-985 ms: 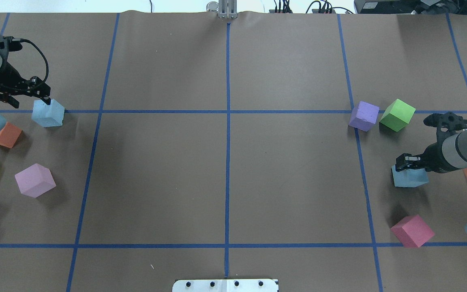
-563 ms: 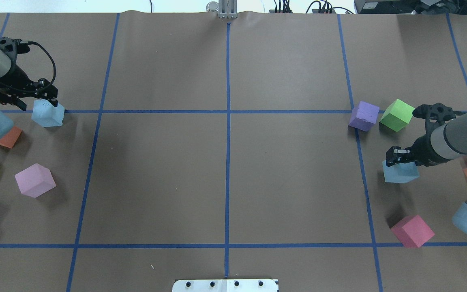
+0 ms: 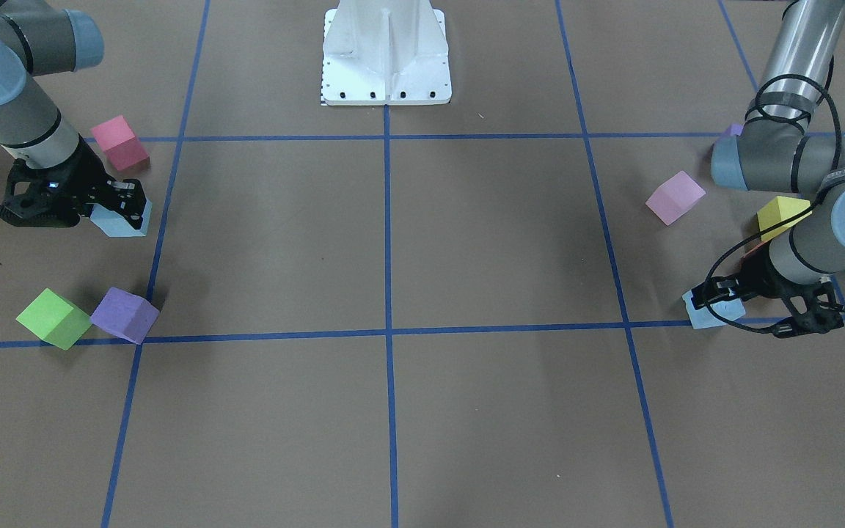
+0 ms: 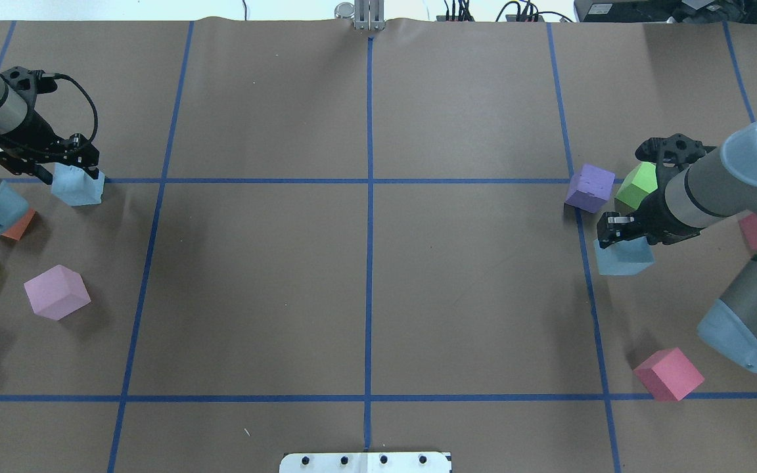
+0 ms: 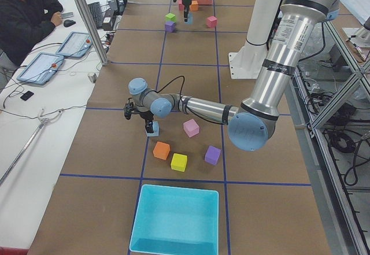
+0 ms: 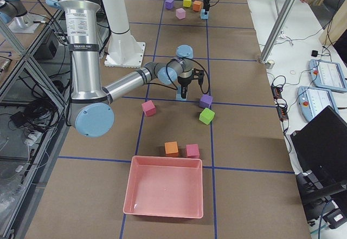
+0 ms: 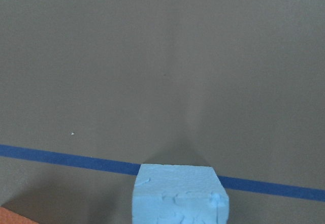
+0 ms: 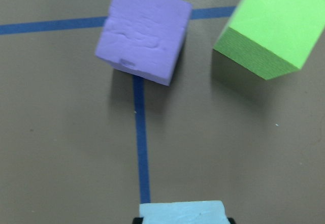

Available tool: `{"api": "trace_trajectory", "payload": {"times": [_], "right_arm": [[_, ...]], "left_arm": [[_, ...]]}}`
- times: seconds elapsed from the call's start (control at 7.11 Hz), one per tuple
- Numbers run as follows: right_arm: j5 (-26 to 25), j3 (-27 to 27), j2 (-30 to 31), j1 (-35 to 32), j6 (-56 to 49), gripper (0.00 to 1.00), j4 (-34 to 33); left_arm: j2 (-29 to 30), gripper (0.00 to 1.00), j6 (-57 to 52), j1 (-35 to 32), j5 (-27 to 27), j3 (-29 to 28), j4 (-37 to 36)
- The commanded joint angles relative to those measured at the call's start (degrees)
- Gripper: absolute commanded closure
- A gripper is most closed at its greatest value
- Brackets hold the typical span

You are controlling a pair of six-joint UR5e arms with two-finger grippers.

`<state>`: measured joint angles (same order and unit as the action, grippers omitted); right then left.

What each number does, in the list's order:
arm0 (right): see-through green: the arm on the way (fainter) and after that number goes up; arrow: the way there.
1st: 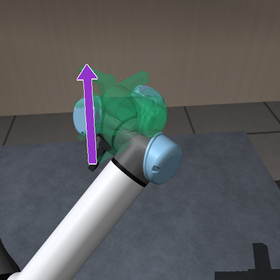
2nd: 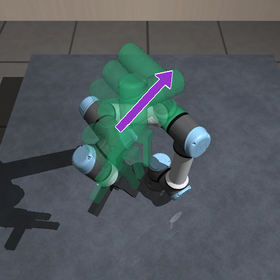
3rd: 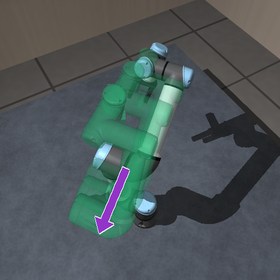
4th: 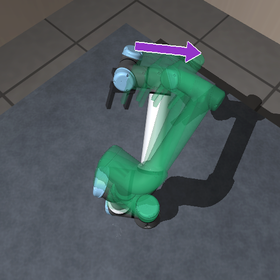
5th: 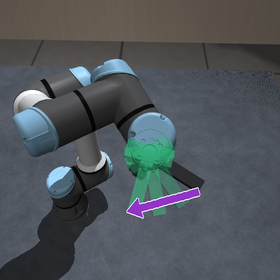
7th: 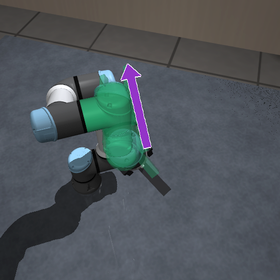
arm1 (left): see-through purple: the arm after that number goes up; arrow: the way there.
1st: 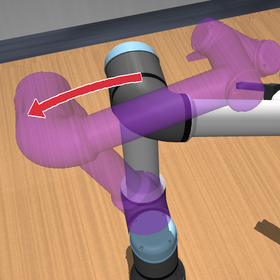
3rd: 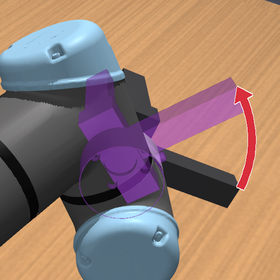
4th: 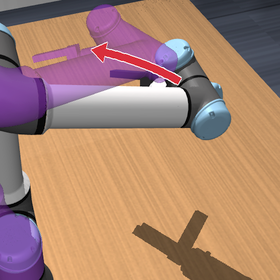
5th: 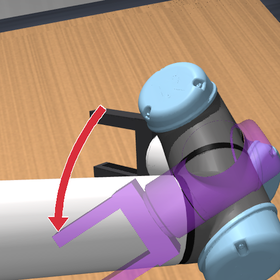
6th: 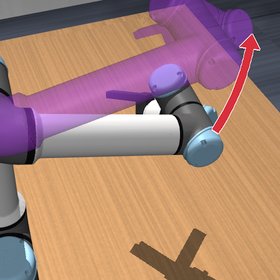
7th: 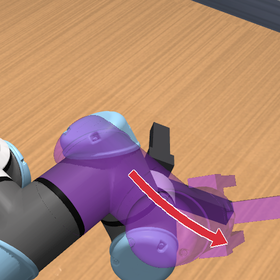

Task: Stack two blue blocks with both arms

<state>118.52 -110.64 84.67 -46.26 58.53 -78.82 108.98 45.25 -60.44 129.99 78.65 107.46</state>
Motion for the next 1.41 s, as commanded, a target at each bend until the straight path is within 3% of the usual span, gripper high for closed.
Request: {"api": "trace_trajectory", "payload": {"times": [0.0, 0.42, 0.7, 0.84, 1.13, 1.27], "right_arm": [[-0.05, -0.89, -6.42, 0.11, 0.00, 0.46, -7.36], [-0.92, -0.89, -14.51, 3.35, 0.88, 0.46, -13.97], [-2.32, -0.20, -16.97, 6.68, 3.24, 0.47, -14.08], [-4.68, 0.86, -18.99, 8.97, 5.26, 0.47, -13.99], [-6.28, 4.88, -24.70, 11.27, 9.48, 0.47, -13.99], [-8.20, 5.87, -25.77, 12.49, 10.63, 0.47, -13.90]], "left_arm": [[0.00, 0.26, -0.07, 0.15, 0.00, -0.42, 0.11], [0.18, 0.30, -0.42, 0.94, 0.00, -1.56, 0.38], [0.44, 0.45, -0.16, 0.94, -0.09, -3.84, 3.88], [1.05, 0.45, 0.10, 0.94, 0.09, -3.24, 3.72], [2.72, 0.45, 0.28, 0.85, 0.44, 1.31, -1.43], [4.12, 0.45, 0.19, 0.76, 0.53, 5.34, -7.82]]}}
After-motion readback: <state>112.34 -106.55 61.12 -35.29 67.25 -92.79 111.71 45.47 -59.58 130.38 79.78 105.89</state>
